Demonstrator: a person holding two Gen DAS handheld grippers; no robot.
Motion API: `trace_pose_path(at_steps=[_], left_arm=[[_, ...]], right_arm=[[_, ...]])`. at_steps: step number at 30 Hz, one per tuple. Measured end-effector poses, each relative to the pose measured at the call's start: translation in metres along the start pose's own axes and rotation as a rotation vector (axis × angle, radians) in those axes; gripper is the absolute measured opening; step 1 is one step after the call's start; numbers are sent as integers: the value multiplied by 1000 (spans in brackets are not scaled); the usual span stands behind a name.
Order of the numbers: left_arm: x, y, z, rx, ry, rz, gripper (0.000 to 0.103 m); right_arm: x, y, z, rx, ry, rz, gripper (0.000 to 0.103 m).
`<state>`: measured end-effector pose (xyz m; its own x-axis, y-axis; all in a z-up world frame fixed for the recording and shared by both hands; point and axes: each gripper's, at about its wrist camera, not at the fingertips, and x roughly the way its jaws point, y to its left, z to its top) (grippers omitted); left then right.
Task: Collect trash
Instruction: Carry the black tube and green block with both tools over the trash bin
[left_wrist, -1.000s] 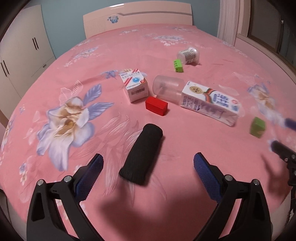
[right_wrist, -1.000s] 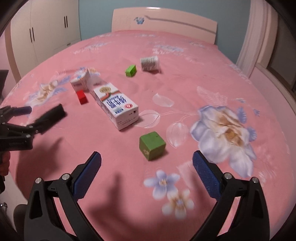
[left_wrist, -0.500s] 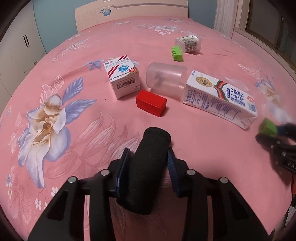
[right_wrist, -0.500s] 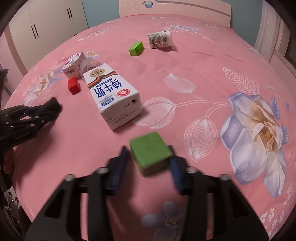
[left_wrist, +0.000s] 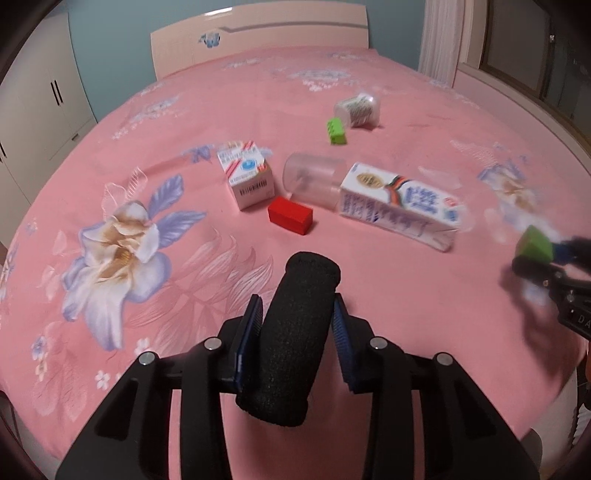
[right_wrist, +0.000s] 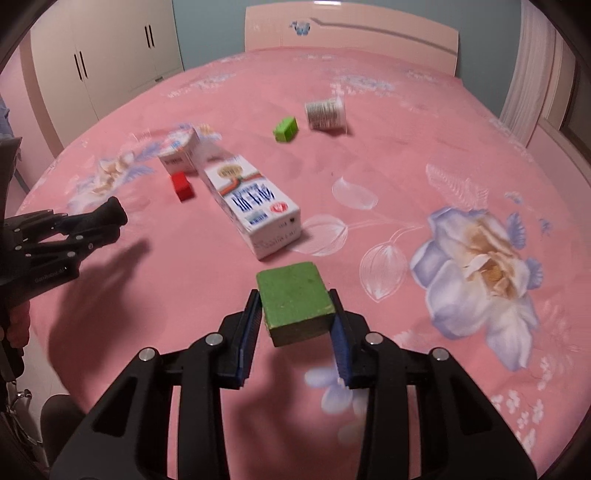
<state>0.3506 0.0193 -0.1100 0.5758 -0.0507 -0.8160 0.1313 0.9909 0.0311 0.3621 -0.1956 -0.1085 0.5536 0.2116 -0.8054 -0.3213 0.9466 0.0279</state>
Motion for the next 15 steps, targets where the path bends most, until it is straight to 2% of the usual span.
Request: trace_pose_path(at_steps=[15], left_arm=[[-134, -13, -19, 35, -170, 26, 40]], right_arm=[[-140, 40, -10, -79, -185, -30, 37]])
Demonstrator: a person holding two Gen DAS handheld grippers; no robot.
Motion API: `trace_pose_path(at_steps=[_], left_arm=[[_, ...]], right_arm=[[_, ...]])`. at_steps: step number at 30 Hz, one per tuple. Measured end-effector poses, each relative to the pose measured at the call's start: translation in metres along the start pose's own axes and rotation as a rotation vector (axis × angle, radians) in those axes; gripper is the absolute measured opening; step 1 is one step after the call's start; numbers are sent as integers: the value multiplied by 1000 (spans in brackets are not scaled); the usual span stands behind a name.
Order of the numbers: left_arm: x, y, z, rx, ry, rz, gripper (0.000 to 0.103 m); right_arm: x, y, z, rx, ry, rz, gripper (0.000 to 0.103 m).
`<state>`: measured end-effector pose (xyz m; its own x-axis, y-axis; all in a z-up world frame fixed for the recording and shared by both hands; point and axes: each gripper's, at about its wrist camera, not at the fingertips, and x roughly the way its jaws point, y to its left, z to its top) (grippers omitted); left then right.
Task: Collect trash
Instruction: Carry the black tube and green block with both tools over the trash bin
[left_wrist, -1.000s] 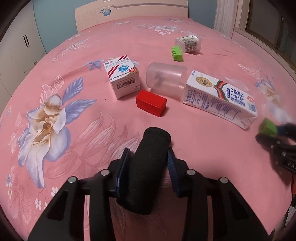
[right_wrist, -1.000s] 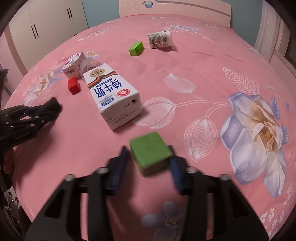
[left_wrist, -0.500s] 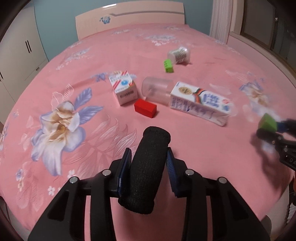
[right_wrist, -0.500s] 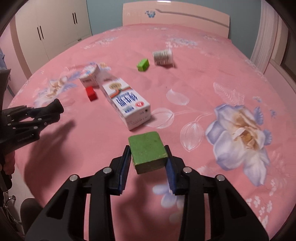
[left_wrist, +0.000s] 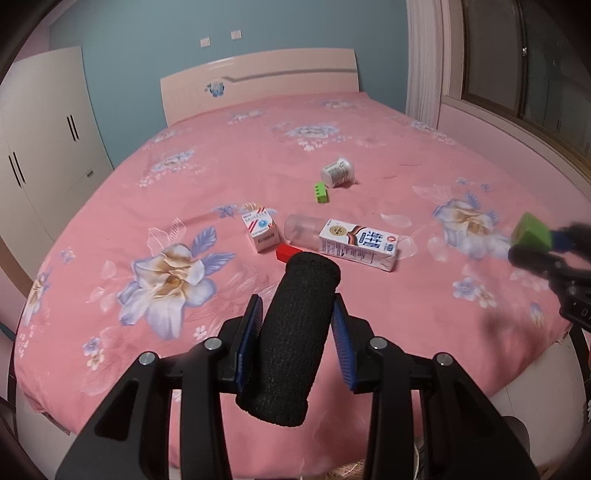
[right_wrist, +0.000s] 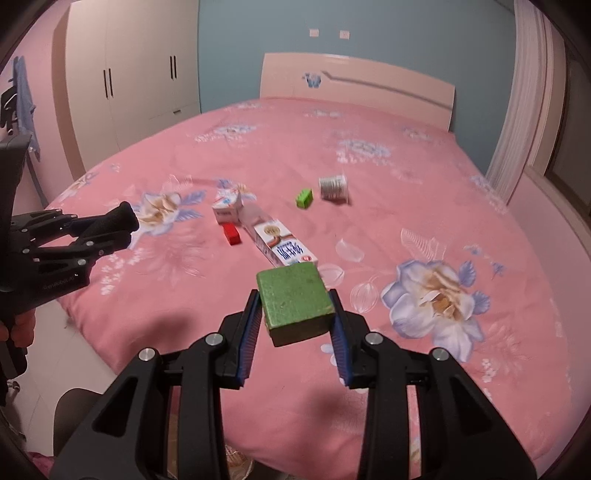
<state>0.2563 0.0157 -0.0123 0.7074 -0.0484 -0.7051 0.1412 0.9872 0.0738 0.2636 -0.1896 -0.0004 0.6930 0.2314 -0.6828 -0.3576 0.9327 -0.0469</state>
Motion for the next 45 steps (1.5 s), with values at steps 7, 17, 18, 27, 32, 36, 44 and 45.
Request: trace_pose_path(at_steps=[7, 17, 18, 27, 32, 36, 44, 45], left_arm=[[-52, -3, -11, 9, -59, 17, 40], [-111, -10, -32, 23, -122, 30, 40], [-116, -11, -34, 23, -127, 29, 40], [-151, -19, -58, 36, -151, 30, 40], [-158, -25, -74, 46, -137, 24, 40], [-156, -29, -87, 57, -112, 16, 40], [-139, -32, -113, 60, -39, -4, 40], [-135, -33, -117, 60, -25, -8, 40]], right_arm=[[-53, 20, -4, -48, -60, -12, 37], [-118, 48, -17, -98, -128, -11, 37], [-124, 52, -20, -103, -134, -11, 37], [-160, 77, -41, -147, -157, 2, 37], [-169, 87, -55, -159, -147, 13, 37], [-169, 93, -66, -165, -128, 22, 37], [-145, 101, -90, -164, -49, 56, 37], [-142, 103, -93, -165, -39, 59, 37]])
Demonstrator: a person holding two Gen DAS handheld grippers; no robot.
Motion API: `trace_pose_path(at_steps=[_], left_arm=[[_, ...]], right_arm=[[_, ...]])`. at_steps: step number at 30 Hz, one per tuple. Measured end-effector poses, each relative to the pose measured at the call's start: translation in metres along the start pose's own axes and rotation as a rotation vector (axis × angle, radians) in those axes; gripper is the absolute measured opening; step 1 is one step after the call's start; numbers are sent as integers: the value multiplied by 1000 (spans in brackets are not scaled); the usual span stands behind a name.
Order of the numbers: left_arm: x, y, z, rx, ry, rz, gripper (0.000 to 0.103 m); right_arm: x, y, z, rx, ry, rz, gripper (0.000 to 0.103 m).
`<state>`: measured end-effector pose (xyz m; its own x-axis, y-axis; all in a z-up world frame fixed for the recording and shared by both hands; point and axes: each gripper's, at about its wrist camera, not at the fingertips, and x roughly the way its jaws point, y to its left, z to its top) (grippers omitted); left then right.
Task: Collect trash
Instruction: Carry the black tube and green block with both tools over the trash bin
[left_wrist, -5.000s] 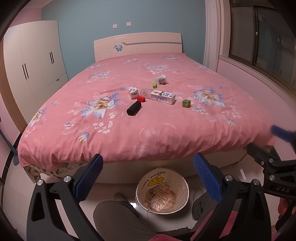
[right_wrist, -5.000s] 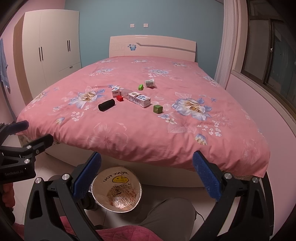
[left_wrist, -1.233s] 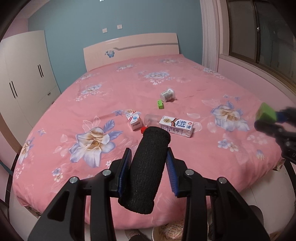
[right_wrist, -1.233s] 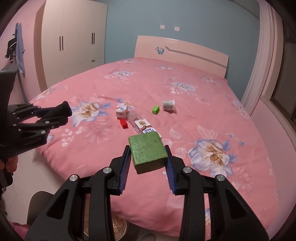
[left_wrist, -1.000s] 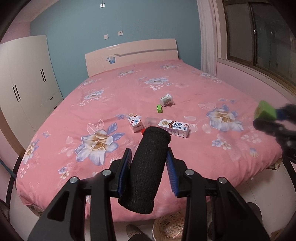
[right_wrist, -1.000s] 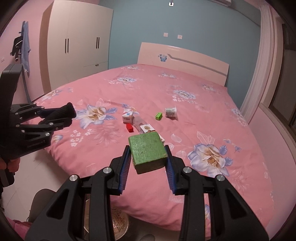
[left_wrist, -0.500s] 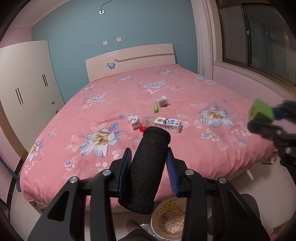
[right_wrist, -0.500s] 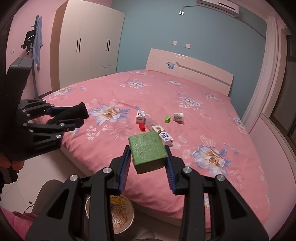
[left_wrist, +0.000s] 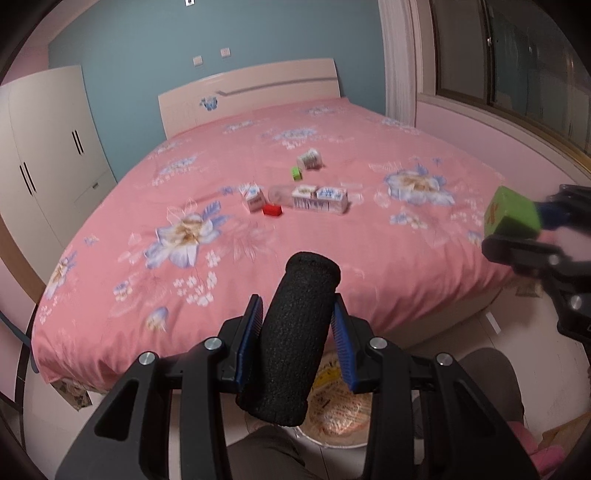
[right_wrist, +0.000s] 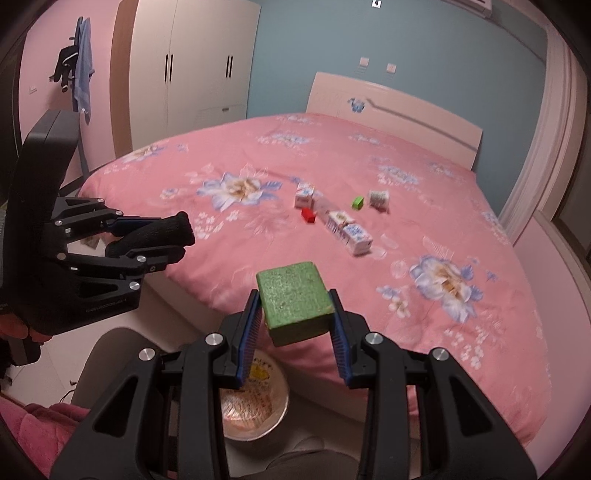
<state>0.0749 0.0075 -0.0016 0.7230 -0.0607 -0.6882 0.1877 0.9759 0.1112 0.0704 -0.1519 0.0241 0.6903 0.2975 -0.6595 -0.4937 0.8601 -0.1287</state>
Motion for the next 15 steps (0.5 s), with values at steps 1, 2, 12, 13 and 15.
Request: trace_pose_path(at_steps=[1, 2, 12, 13, 15], left_arm=[[5, 0, -4, 0, 16, -5, 40], [10, -1, -8, 0, 32, -10, 40], [64, -10, -47, 6, 192, -46, 40], [71, -10, -51, 2, 212, -51, 40], [84, -11, -57, -1, 243, -54, 40]], right_arm=[[5, 1, -3, 0, 12, 6, 37], [11, 3, -7, 0, 30, 15, 37], [69, 19, -42, 19, 189, 78, 37], [75, 20, -46, 21, 206, 82, 37], [90, 22, -54, 24, 246, 95, 37]])
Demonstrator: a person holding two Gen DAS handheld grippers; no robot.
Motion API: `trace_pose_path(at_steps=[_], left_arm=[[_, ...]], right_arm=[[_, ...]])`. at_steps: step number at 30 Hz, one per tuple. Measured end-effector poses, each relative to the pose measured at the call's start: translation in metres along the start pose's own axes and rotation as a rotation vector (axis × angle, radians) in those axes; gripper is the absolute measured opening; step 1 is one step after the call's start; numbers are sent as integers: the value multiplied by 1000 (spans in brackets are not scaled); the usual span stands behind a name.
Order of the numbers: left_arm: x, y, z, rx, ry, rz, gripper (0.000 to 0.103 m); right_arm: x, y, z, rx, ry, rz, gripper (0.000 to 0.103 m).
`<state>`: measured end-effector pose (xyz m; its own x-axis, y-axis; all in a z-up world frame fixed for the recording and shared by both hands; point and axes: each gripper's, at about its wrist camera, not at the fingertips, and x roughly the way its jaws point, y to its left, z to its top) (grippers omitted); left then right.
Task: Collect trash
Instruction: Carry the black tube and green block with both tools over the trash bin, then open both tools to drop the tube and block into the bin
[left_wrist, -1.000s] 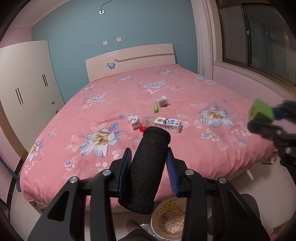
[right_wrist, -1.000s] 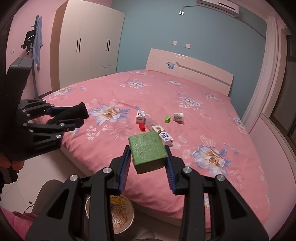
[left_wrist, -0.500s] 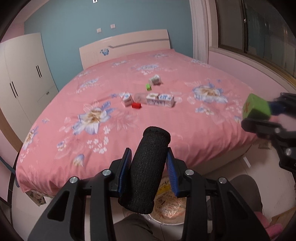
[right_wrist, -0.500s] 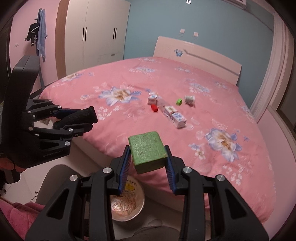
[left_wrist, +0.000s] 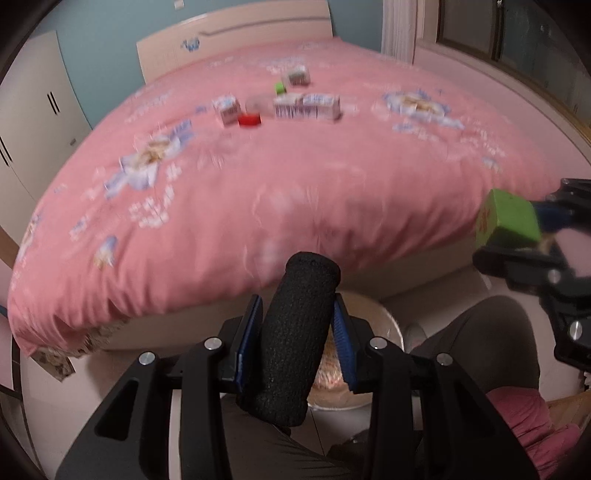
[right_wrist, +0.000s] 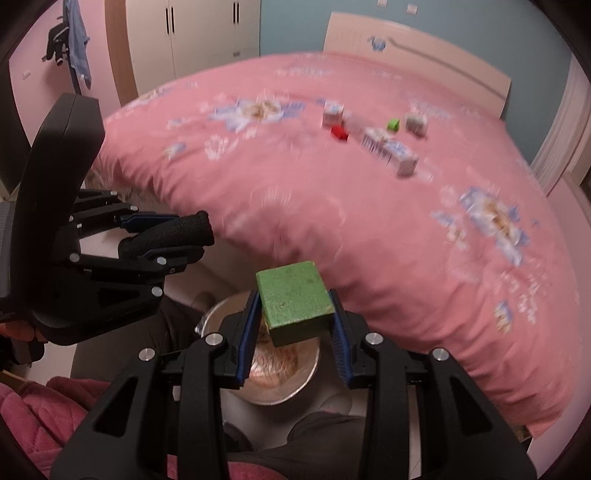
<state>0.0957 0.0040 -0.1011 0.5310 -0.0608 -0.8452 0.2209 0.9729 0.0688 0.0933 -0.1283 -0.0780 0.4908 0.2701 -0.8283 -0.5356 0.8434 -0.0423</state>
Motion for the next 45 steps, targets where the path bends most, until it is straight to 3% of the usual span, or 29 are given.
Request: trace_pose_path(at_steps=[14, 28, 32, 41, 45], left_arm=[[91, 4, -19, -16, 185, -7, 40], [207, 4, -46, -64, 422, -49, 40], [227, -4, -51, -47, 443, -39, 40], [293, -19, -82, -27, 589, -97, 40], [318, -22, -92, -70, 660, -144, 40]], right_arm=[[103, -1, -30, 63, 228, 81, 37], [221, -8, -69, 156, 466, 183, 37], [254, -8, -82, 165, 537, 202, 37], [314, -7, -114, 168, 652, 224, 37], [337, -3, -125, 164, 690, 221, 37]])
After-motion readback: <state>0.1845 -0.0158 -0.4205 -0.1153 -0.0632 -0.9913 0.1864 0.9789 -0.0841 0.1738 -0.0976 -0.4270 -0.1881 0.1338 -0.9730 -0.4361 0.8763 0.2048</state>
